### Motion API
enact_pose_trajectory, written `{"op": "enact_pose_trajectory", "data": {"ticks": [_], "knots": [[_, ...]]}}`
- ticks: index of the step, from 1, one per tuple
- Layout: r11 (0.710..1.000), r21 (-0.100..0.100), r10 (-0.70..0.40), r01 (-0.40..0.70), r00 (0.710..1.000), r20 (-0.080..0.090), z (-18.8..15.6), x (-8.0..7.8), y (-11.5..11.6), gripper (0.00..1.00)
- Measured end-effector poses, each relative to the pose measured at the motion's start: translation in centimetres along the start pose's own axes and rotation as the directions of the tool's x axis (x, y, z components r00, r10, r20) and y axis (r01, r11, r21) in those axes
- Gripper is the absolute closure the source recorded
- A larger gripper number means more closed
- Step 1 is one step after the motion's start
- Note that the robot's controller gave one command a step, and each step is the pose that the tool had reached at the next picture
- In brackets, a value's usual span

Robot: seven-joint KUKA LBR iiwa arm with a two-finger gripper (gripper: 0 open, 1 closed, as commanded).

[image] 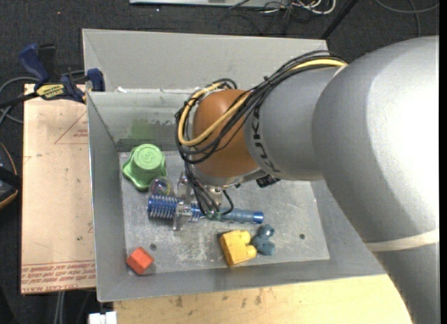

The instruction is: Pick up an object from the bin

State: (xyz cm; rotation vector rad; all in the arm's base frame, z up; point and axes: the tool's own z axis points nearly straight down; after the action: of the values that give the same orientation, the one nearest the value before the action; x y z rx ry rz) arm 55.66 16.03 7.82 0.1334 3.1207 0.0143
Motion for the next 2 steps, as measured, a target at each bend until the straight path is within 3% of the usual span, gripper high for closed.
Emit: {"op": "enact_pose_trajectory", "data": {"ticks": [1, 2], "knots": [[1.000, 0.006, -0.010, 0.010, 1.000, -0.010, -10.4, 0.3, -0.3, 1.00], [0.997, 0.009, 0.070, -0.070, 0.997, -0.017, -9.7, 0.5, 2.0, 1.00]]}}
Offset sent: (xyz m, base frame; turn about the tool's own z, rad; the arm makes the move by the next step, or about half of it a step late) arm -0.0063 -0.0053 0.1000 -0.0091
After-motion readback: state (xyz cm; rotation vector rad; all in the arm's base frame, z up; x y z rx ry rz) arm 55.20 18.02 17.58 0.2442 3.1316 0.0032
